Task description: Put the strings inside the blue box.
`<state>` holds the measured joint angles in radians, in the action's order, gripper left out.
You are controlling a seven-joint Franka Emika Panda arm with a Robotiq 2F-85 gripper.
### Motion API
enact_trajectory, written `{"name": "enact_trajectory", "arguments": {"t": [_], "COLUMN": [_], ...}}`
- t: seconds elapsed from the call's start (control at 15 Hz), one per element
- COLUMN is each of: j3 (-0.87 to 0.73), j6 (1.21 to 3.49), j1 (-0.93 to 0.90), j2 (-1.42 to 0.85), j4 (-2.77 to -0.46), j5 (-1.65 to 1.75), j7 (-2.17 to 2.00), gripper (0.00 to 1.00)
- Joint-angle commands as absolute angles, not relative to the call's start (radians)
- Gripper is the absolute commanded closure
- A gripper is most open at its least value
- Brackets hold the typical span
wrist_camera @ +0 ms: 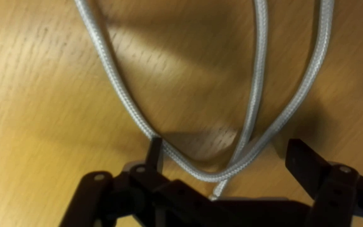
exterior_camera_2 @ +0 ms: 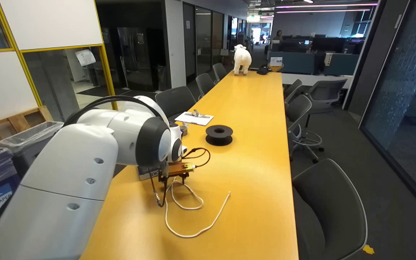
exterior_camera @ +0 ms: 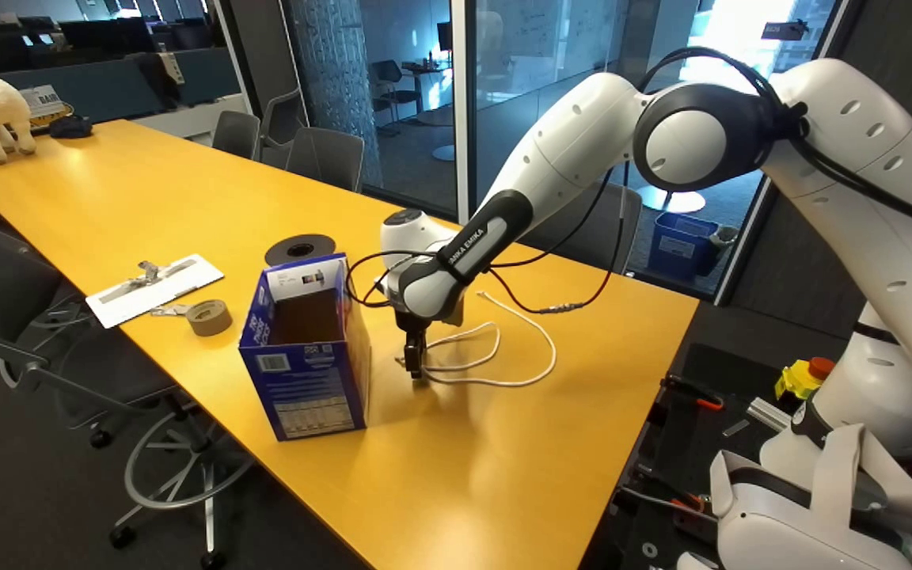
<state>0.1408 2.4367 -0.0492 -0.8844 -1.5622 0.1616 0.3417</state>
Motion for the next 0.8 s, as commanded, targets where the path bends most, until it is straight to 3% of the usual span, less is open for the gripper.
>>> {"name": "enact_trajectory", "arguments": {"t": [0.0, 0.47, 0.53, 0.6, 0.73], "j3": [0.114, 0.097, 0.095, 0.095, 0.093], "j6": [2.476, 2.459, 2.453, 2.449, 2.435], "j1": [-0.076, -0.094, -0.095, -0.095, -0.096], "j2": [-0.885, -0.882, -0.883, -0.883, -0.883], "j4": [-1.572, -1.572, -1.57, -1.569, -1.567], "j5": [0.172, 0.178, 0.178, 0.178, 0.177], "j7": [0.305, 0.278, 0.276, 0.276, 0.27], "gripper": [0.0, 0.0, 0.06, 0.26, 0.31]}}
